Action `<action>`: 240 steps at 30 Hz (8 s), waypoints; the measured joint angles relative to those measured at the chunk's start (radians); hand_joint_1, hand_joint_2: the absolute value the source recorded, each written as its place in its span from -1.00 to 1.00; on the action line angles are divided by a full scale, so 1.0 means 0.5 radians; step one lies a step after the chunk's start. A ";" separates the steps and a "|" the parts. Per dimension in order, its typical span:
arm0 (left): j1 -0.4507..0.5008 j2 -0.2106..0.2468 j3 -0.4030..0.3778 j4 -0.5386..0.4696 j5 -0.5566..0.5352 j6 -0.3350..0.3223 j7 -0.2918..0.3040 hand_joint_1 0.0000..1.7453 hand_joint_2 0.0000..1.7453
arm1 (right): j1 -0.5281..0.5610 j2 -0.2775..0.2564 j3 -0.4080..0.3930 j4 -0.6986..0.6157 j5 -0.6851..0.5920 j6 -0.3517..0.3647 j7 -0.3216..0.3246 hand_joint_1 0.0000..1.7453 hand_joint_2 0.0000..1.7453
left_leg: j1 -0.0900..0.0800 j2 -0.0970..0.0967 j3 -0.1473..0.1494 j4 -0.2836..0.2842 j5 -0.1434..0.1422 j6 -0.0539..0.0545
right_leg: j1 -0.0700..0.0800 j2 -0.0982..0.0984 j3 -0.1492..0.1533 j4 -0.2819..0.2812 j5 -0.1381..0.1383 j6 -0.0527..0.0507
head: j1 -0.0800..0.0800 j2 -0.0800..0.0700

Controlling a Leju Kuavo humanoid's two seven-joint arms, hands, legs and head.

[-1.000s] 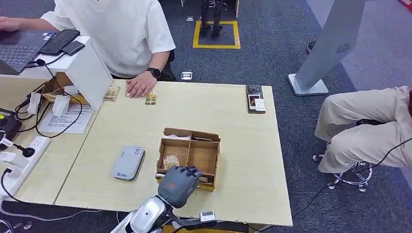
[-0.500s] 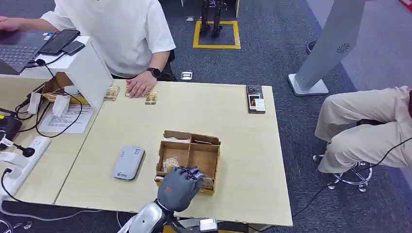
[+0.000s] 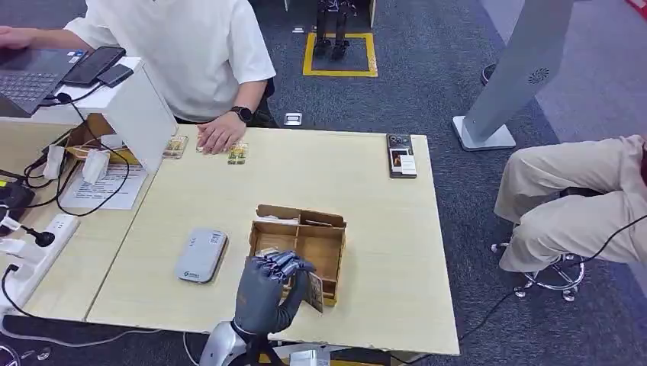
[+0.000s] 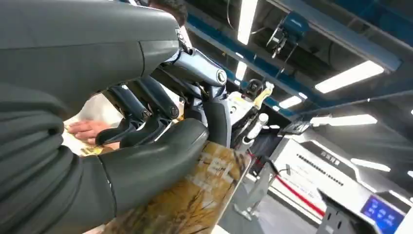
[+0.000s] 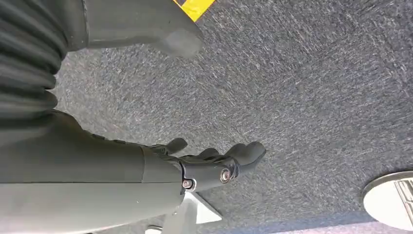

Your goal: Pass the card to the sensor for recognition and then transmit it.

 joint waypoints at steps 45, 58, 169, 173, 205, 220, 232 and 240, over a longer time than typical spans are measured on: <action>-0.152 -0.167 0.588 -0.046 1.228 -0.018 -0.399 -1.00 1.00 | -0.005 0.005 0.000 -0.027 0.021 0.000 -0.018 -1.00 1.00 | 0.000 0.000 0.000 0.000 0.000 0.000 | 0.000 0.000 0.000 0.000 0.000 0.000 | 0.000 0.001; -0.034 -0.161 0.571 -0.257 1.443 -0.120 -0.486 -1.00 1.00 | -0.003 0.005 0.000 -0.029 0.005 0.000 -0.010 -1.00 1.00 | 0.000 0.000 0.000 0.000 0.000 0.000 | 0.000 0.001 -0.001 0.000 0.000 0.000 | 0.000 0.000; -0.091 0.310 -0.097 0.300 -1.081 -0.171 0.854 -1.00 1.00 | 0.010 -0.024 0.000 0.008 0.007 0.000 0.078 -1.00 1.00 | 0.000 0.000 0.000 0.000 0.000 0.000 | 0.000 0.000 -0.001 0.000 -0.001 0.000 | 0.000 0.000; -0.066 0.307 -0.097 0.272 -0.966 -0.150 0.732 -1.00 1.00 | 0.010 -0.024 0.000 0.008 0.006 0.000 0.076 -1.00 1.00 | 0.000 0.000 -0.001 0.000 -0.001 0.000 | 0.000 0.000 -0.001 0.000 -0.001 0.000 | 0.000 0.000; -0.022 0.291 -0.096 0.165 -0.862 -0.169 0.573 -0.62 1.00 | 0.010 -0.024 0.000 0.009 0.007 0.000 0.054 -1.00 1.00 | 0.000 0.000 0.000 0.000 0.000 0.000 | 0.000 0.000 -0.001 0.000 0.000 0.000 | 0.000 0.000; -0.033 0.259 -0.088 0.252 -1.014 -0.183 0.691 -0.70 1.00 | 0.009 -0.024 0.000 0.010 0.037 0.000 0.054 -1.00 1.00 | 0.000 0.000 0.000 0.000 0.000 0.000 | 0.000 0.000 -0.001 0.000 0.000 0.000 | 0.000 0.000; -0.043 0.244 -0.069 0.340 -1.086 -0.181 0.751 -0.84 1.00 | 0.009 -0.024 0.000 0.015 0.044 0.000 0.056 -1.00 1.00 | 0.000 0.000 0.000 0.000 0.000 0.000 | 0.000 0.000 -0.001 0.000 -0.001 0.000 | 0.000 0.000; -0.046 0.238 -0.062 0.389 -1.132 -0.183 0.784 -0.70 1.00 | 0.009 -0.024 0.000 0.021 0.049 0.000 0.056 -1.00 1.00 | 0.000 0.000 0.000 0.000 0.000 0.000 | 0.000 0.000 -0.001 0.000 -0.001 0.000 | 0.000 0.000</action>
